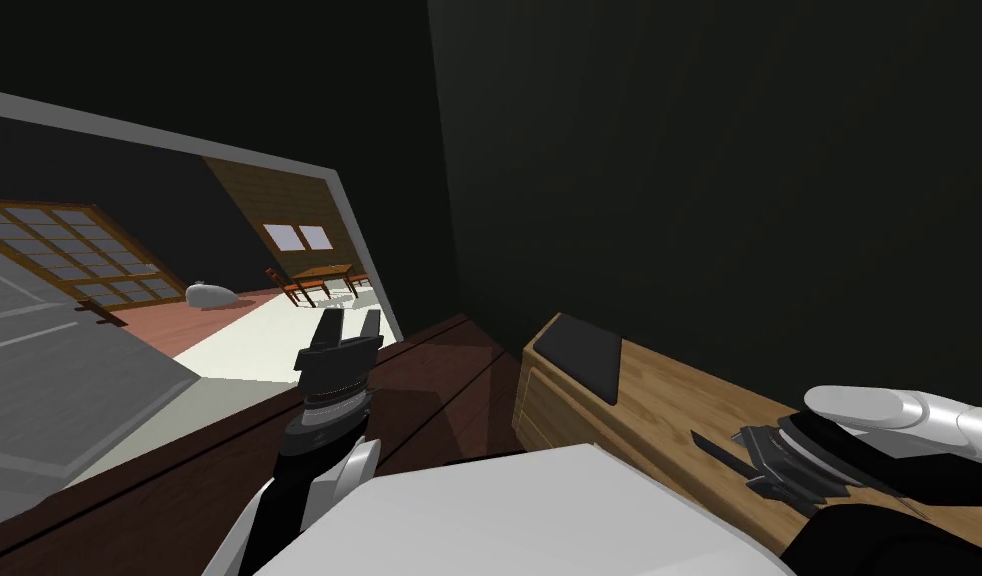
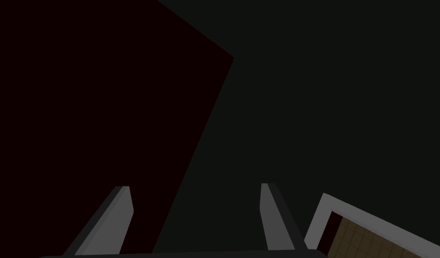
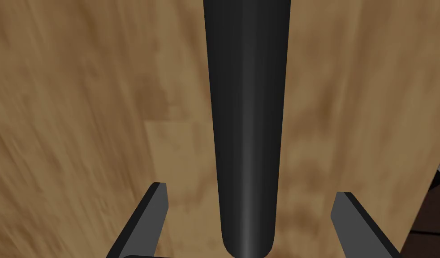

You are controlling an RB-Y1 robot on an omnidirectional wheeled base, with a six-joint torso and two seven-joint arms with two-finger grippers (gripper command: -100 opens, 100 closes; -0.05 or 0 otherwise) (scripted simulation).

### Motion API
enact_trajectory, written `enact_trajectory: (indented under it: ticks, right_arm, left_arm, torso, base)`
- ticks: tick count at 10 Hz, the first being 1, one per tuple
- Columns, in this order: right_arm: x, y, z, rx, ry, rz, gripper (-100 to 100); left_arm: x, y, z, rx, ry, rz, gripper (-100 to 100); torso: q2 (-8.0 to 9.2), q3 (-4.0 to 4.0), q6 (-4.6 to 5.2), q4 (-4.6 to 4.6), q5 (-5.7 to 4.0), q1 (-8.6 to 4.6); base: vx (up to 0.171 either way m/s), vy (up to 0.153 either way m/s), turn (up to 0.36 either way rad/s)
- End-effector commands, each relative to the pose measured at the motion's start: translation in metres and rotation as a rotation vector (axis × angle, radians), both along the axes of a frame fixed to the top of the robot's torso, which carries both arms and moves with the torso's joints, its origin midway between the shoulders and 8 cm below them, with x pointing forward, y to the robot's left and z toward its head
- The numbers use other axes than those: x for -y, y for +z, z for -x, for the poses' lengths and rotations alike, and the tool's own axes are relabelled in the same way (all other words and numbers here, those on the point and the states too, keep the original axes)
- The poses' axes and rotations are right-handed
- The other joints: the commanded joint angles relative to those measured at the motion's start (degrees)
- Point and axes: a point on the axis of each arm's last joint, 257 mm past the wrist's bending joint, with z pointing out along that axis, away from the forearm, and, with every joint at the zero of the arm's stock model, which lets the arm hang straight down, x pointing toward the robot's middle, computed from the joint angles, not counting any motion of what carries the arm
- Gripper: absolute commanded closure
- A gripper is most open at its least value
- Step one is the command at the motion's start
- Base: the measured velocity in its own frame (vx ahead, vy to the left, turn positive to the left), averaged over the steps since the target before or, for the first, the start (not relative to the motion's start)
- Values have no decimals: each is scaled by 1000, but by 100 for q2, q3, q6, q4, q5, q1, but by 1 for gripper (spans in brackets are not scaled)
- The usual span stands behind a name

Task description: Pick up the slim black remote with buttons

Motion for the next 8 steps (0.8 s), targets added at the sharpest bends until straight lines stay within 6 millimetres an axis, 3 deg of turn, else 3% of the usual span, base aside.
enact_trajectory:
  ticks: [1,3,4,8]
  right_arm:
    - [1,-10,13,3,-14,1,-100]
    - [1,-11,11,2,-14,-1,-100]
    - [1,-11,11,3,-13,0,100]
    - [1,-11,11,2,-11,-1,100]
  left_arm:
    - [0,0,0,0,0,0,0]
    - [0,0,0,0,0,0,0]
    - [0,0,0,0,0,0,0]
    - [0,0,0,0,0,0,0]
  torso:
    - [0,0,0,0,0,0]
    - [8,5,2,2,2,3]
    - [11,7,1,3,3,6]
    - [13,8,4,4,1,1]
  base:
    - [21,-12,115]
    - [7,-4,17]
    - [0,0,0]
    - [0,0,0]
